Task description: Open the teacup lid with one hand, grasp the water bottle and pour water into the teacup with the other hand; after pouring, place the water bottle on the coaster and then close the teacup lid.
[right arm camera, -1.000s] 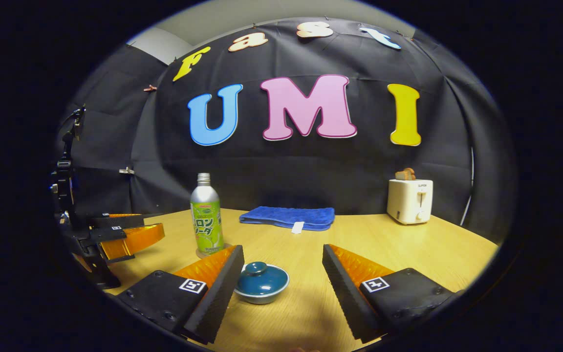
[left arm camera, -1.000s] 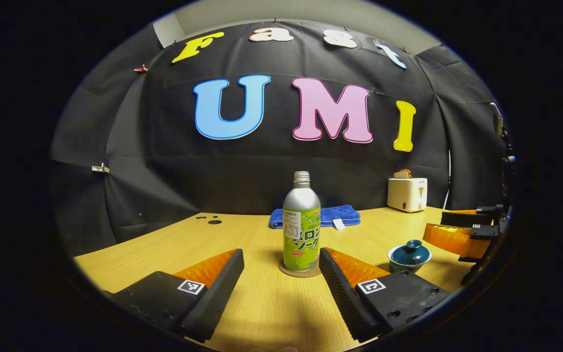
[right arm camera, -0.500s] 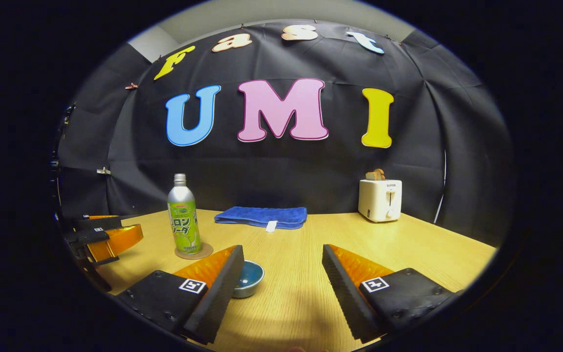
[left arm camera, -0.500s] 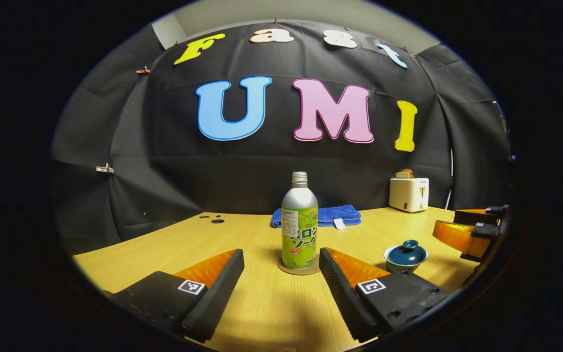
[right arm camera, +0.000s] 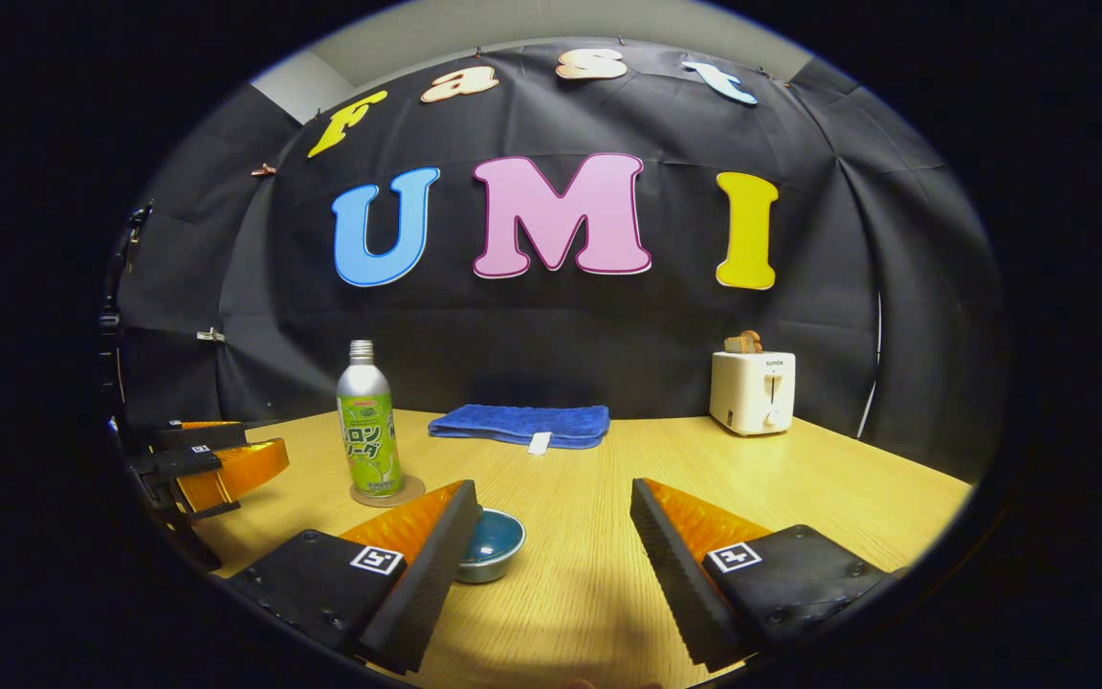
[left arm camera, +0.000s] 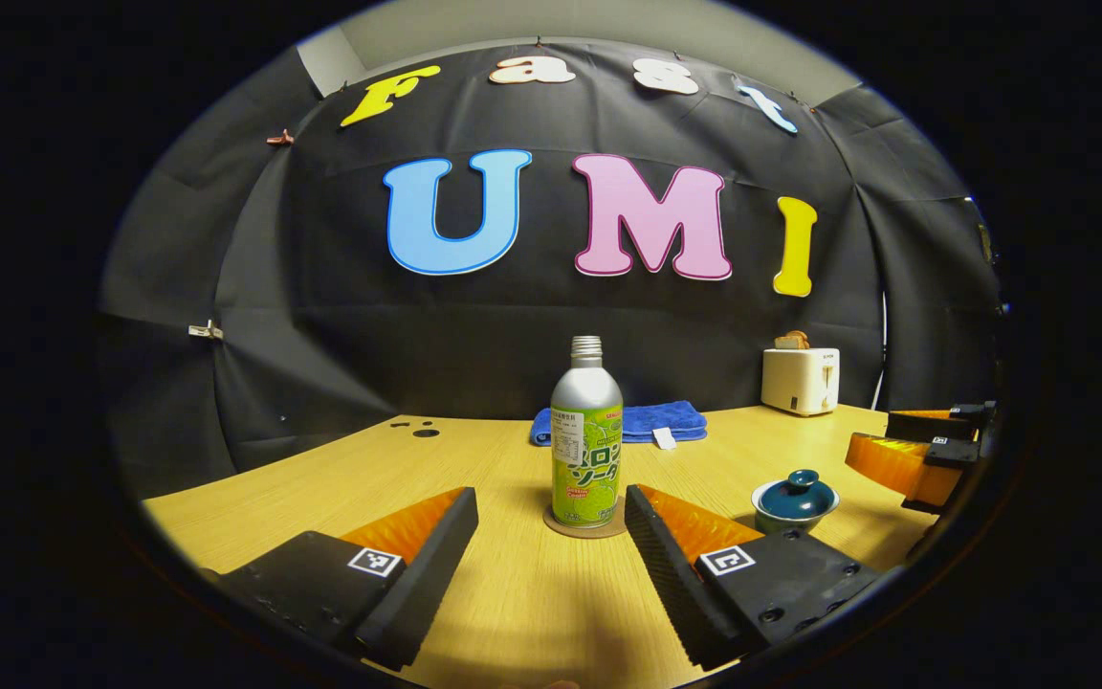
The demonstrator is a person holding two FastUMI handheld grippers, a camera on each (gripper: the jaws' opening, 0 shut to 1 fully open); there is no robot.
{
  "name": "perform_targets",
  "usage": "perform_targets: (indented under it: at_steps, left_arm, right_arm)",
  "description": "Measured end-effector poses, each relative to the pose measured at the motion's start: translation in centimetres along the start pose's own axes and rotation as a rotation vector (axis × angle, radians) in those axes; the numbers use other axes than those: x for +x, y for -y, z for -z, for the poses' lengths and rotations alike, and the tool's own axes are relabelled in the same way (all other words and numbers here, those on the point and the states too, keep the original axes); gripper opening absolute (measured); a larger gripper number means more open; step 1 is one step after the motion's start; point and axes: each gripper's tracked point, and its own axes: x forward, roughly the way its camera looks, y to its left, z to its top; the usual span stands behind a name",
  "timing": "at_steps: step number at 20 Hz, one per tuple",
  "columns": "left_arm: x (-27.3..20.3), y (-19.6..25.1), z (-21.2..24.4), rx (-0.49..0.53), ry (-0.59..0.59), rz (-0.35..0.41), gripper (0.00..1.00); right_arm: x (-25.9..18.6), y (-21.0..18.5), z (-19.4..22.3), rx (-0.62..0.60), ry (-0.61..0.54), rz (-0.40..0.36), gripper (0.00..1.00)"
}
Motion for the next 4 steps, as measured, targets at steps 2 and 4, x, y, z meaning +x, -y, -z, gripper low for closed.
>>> perform_targets:
  at_steps: [2, 4]
  left_arm:
    - [-0.02, 0.04, -0.04, 0.000, 0.000, 0.000, 0.97]
    - [-0.04, 0.01, -0.04, 0.000, 0.000, 0.000, 0.97]
  right_arm:
    - [-0.03, 0.03, 0.06, 0.000, 0.000, 0.000, 0.99]
    - [0.03, 0.03, 0.04, 0.000, 0.000, -0.001, 0.99]
